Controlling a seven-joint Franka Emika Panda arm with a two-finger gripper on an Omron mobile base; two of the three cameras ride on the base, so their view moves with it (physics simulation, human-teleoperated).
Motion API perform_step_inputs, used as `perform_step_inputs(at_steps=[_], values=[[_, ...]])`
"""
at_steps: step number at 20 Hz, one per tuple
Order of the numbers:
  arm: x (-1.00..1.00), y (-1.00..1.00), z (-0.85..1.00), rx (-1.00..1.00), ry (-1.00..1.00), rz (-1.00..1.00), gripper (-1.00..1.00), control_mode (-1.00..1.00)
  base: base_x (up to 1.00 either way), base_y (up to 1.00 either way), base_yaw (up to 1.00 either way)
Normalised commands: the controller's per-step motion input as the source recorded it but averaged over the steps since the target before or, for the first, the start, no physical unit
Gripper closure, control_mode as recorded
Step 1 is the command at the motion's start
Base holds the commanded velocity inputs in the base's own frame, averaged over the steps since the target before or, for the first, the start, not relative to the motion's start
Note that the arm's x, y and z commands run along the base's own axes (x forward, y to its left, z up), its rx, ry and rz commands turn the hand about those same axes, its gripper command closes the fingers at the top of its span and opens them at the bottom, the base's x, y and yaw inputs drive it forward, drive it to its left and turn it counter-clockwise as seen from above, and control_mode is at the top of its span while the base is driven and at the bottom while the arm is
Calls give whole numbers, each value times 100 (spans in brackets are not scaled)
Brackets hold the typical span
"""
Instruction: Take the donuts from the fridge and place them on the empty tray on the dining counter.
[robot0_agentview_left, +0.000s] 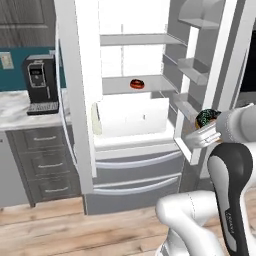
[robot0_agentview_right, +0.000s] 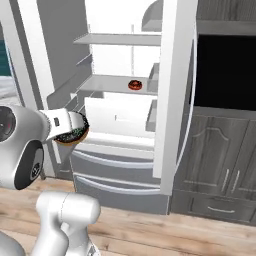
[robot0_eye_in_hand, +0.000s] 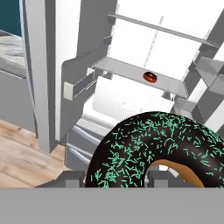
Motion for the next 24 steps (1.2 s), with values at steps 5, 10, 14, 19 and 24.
perform_step_inputs(at_steps=[5, 10, 14, 19, 24], values=[[0, 0, 0, 0, 0, 0, 100, 100, -23, -23, 23], [0, 0, 0, 0, 0, 0, 100, 100, -9, -35, 52], [0, 0, 0, 0, 0, 0, 100, 100, -12, -40, 64], [0, 0, 0, 0, 0, 0, 100, 100, -21, -46, 71], [0, 0, 0, 0, 0, 0, 100, 100, -33, -30, 75]])
